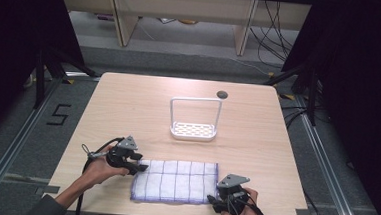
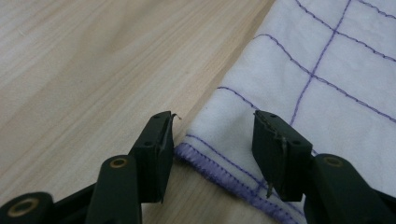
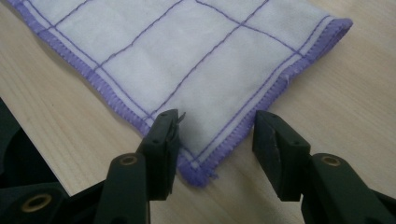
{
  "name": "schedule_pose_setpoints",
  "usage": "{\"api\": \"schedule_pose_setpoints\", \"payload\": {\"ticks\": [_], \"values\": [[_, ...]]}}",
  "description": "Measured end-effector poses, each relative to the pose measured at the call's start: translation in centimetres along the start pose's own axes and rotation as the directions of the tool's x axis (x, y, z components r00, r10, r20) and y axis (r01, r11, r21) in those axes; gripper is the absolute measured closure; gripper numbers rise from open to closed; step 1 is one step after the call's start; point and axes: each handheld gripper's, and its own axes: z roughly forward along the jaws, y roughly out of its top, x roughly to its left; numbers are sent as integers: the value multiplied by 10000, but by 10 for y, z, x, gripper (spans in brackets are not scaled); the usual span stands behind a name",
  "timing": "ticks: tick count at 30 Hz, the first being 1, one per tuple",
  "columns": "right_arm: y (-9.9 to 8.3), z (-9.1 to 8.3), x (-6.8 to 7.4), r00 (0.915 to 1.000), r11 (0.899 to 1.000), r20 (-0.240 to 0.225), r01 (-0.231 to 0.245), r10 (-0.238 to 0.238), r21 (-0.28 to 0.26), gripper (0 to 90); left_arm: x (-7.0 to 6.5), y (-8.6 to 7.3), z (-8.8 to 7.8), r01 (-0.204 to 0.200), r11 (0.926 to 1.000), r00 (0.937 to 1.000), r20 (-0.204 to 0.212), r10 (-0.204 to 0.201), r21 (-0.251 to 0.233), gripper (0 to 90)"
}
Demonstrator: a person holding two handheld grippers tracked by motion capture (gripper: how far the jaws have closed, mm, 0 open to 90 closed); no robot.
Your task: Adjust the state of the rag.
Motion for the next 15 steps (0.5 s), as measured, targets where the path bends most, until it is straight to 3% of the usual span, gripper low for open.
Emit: {"api": "schedule_pose_setpoints", "payload": {"ticks": [1, 3, 4, 5, 7, 8, 9, 10, 11, 12, 13, 15], "values": [[-1, 1, -2, 9999, 9998, 29, 122, -121, -134, 524, -1, 0, 1, 175, 9997, 9998, 8, -175, -160, 492], [-1, 1, -2, 10000, 9999, -23, 49, -49, -115, 548, -1, -1, 1, 117, 9998, 9999, 25, -117, -178, 514], [-1, 1, -3, 9994, 9991, -23, 346, -347, -249, 566, -1, -1, 1, 24, 9999, 10000, -26, -24, -145, 532], [-1, 1, -1, 9997, 9996, -75, 213, -214, -175, 582, -2, -1, 1, 68, 9997, 10000, 60, -66, -224, 549], [-1, 1, -2, 9991, 9988, -180, 387, -393, -288, 627, -3, -1, 1, 123, 9996, 9999, -2, -123, -262, 583], [-1, 1, -2, 9989, 9988, -238, 387, -394, -294, 648, -3, -1, 1, -76, 9998, 10000, 21, 76, -173, 606], [-1, 0, -1, 9991, 9995, -369, 212, -220, -223, 666, -6, -2, 2, 120, 9992, 9999, 87, -117, -381, 637], [-1, 1, -2, 9987, 9992, -422, 291, -302, -274, 682, -5, -2, 0, -128, 9997, 9998, 146, 131, -204, 667], [-1, 1, -2, 9984, 9990, -464, 318, -332, -311, 709, -9, -2, 1, 148, 9991, 9998, 168, -142, -402, 708], [-1, 1, -2, 9984, 9990, -464, 318, -332, -311, 709, -9, -2, 1, 148, 9991, 9998, 168, -142, -402, 740], [-1, 1, -3, 9975, 9987, -609, 347, -370, -386, 760, -10, -3, 0, -95, 9996, 9999, 112, 98, -264, 759], [-1, 2, -3, 9961, 9979, -727, 461, -493, -456, 798, -14, -5, -1, 38, 9993, 9999, 130, -33, -377, 784]]}}
